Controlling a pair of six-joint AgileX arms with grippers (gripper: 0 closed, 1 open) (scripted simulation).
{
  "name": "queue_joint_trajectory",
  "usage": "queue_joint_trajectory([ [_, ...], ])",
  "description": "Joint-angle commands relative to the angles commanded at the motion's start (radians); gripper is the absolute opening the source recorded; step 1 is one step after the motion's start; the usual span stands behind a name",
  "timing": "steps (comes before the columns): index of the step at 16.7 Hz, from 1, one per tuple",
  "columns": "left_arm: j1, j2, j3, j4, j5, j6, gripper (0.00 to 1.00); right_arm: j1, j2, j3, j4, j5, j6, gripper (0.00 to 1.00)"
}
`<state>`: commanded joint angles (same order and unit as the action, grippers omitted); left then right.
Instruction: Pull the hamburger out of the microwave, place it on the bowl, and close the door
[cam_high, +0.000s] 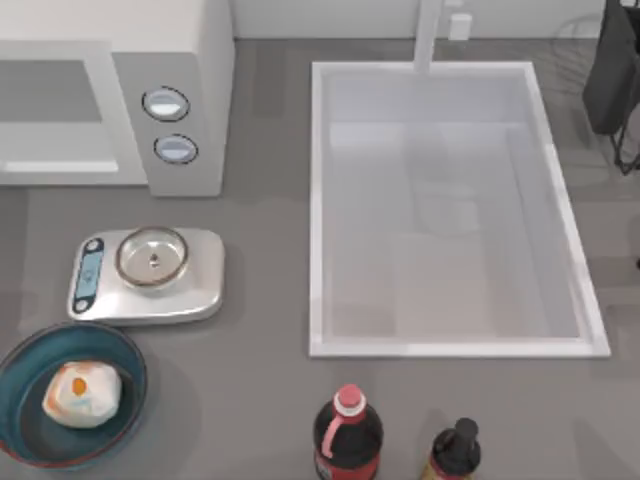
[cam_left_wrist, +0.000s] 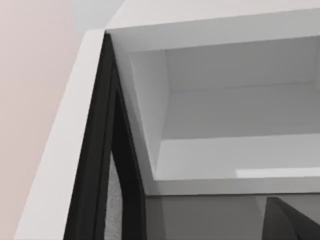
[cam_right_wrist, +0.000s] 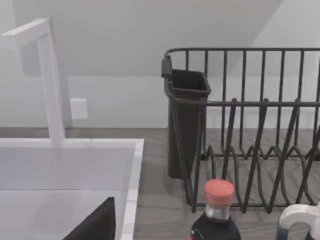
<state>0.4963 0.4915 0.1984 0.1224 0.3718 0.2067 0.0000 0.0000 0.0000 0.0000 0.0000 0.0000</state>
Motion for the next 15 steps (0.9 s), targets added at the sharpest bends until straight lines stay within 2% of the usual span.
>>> queue_joint_trajectory([
  [5, 0.282, 0.418, 0.387, -0.285, 0.117, 0.291, 0.0, 0.0, 0.0, 0.0, 0.0, 0.0, 0.0, 1.0],
  [8, 0.414, 0.698, 0.635, -0.473, 0.183, 0.45, 0.0, 0.0, 0.0, 0.0, 0.0, 0.0, 0.0, 1.0],
  [11, 0.488, 0.937, 0.849, -0.645, 0.235, 0.569, 0.0, 0.0, 0.0, 0.0, 0.0, 0.0, 0.0, 1.0],
  [15, 0.518, 1.125, 1.032, -0.806, 0.276, 0.659, 0.0, 0.0, 0.0, 0.0, 0.0, 0.0, 0.0, 1.0],
])
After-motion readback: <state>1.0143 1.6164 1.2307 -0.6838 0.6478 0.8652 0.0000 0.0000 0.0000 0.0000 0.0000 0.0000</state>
